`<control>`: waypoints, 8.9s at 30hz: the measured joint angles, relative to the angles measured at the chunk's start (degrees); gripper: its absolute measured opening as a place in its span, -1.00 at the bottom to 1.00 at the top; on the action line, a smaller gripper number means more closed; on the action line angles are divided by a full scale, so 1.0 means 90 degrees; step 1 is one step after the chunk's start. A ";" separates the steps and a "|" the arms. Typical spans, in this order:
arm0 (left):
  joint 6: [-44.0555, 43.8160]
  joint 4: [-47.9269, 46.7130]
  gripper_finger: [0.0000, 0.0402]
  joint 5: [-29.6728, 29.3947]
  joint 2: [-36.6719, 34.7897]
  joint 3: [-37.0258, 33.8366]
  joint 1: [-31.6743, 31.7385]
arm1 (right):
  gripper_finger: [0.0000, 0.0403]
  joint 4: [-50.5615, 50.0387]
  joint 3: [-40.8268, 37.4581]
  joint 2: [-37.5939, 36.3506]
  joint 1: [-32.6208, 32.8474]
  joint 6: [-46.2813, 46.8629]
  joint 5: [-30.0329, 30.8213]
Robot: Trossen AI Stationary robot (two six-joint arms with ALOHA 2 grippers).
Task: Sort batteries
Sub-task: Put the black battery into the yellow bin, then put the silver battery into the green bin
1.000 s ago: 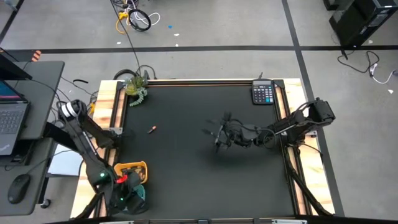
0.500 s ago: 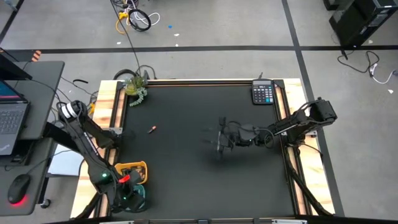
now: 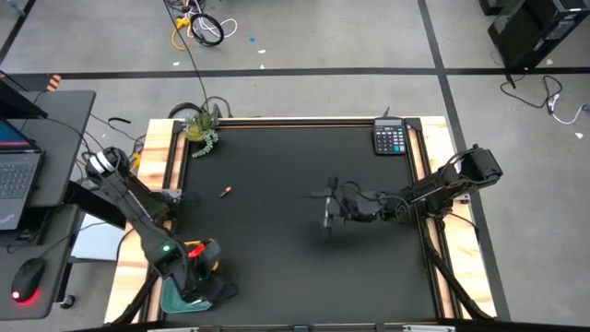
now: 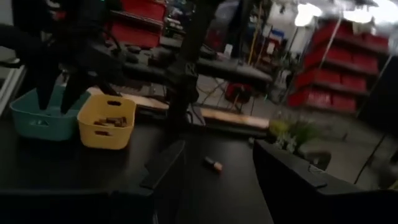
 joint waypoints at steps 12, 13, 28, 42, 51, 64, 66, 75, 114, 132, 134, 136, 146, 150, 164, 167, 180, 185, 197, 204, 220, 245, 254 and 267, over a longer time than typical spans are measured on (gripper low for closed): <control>0.2335 -0.0143 -0.24 -0.0370 -0.0002 0.0000 0.1169 | -0.01 -0.0673 0.0000 0.0000 -0.0310 0.0700 0.0023; 0.2496 -0.0143 -0.24 -0.0370 -0.0002 0.0000 0.1251 | -0.01 -0.0703 0.0000 0.0000 -0.0320 0.0701 0.0024; 0.4756 -0.1227 -0.24 -0.2685 -0.0002 0.0000 0.2376 | -0.01 -0.2420 -0.0232 -0.0054 -0.0628 0.1659 0.0839; 0.5142 -0.2328 -0.37 -0.3199 -0.0002 0.0000 0.3537 | -0.01 -0.2306 -0.2350 -0.2205 -0.0399 0.3121 0.1673; 0.6401 -0.2321 -0.59 -0.3167 -0.0002 0.0000 0.4745 | -0.02 -0.1231 -0.3372 -0.2627 -0.0192 0.3314 0.2442; 0.8063 -0.1391 -0.65 -0.1477 -0.0002 -0.0311 0.6787 | -0.18 -0.1035 -0.3381 -0.2623 -0.0131 0.3210 0.2312; 0.8258 -0.1249 -0.65 -0.1133 -0.0024 -0.0544 0.7049 | -0.18 -0.1003 -0.3381 -0.2623 -0.0070 0.3190 0.2305; 0.8525 -0.0678 -0.58 -0.0257 -0.0447 -0.1309 0.7694 | -0.18 -0.1008 -0.3377 -0.2620 0.0146 0.3128 0.2288; 0.7426 0.1488 -0.79 -0.0003 -0.1394 -0.3419 0.7429 | -0.18 -0.0515 -0.3373 -0.2616 0.0678 0.3246 0.2337; 0.7891 0.1804 -0.79 0.1464 -0.1890 -0.2106 0.6577 | -0.18 -0.0552 -0.3373 -0.2616 0.0623 0.3258 0.2411; 0.7499 0.1638 -0.79 0.2572 -0.1882 -0.2058 0.6276 | -0.18 -0.0557 -0.3373 -0.2616 0.0623 0.3247 0.2537; 0.6969 0.1724 -0.79 0.3222 -0.1890 -0.2010 0.5793 | -0.18 -0.0555 -0.3373 -0.2616 0.0625 0.3188 0.2749; 0.4280 0.1580 -0.79 0.2420 -0.1943 -0.2005 0.3088 | -0.18 0.0538 -0.3373 -0.2616 0.0487 0.1726 0.3752; 0.3489 0.0633 -0.79 0.1636 -0.2025 -0.1662 0.2367 | -0.18 0.1024 -0.3373 -0.2620 0.0315 0.1216 0.3290; 0.0773 -0.0416 -0.52 0.1135 -0.2004 -0.1973 0.1111 | -0.18 -0.1610 -0.3376 -0.2616 -0.0155 0.3760 0.2337; 0.0568 -0.0217 -0.31 0.1161 -0.1943 -0.2055 0.1057 | -0.18 -0.1638 -0.3376 -0.2616 -0.0186 0.3819 0.2339; 0.1302 -0.0105 -0.13 0.0270 -0.1931 -0.0970 0.1033 | -0.18 -0.4412 -0.3273 -0.2616 -0.0248 0.6896 0.2331; 0.1723 -0.0155 -0.13 -0.0070 -0.1931 -0.0682 0.1150 | -0.18 -0.6504 -0.2474 -0.2616 -0.0062 0.7584 0.2364; 0.2828 -0.0158 -0.13 -0.0773 -0.1931 -0.0644 0.1285 | -0.18 -0.9898 -0.1353 -0.2618 0.0073 0.8949 0.0832; 0.3000 -0.0155 -0.13 -0.0889 -0.1931 -0.0644 0.1285 | -0.19 -0.9844 -0.1393 -0.2618 -0.0141 0.8788 0.0273; 0.4678 -0.0051 -0.12 -0.3438 -0.1923 -0.0644 0.1285 | -0.87 -0.9216 -0.2016 -0.2640 -0.0368 0.8477 -0.0172; 0.9004 0.8049 -0.14 -0.2229 0.0562 -0.1884 0.3068 | -0.87 -0.2865 -0.1334 -0.2497 0.0080 0.3656 -0.1197; 0.9929 1.0964 -0.14 -0.1783 0.1525 -0.1622 0.3618 | -0.87 -0.2067 -0.1063 -0.1957 0.0396 0.2843 -0.1139; 1.0341 1.1286 -0.14 -0.1336 0.2156 -0.0890 0.3834 | -0.86 -0.2002 0.0042 -0.0962 0.0383 0.1865 -0.1174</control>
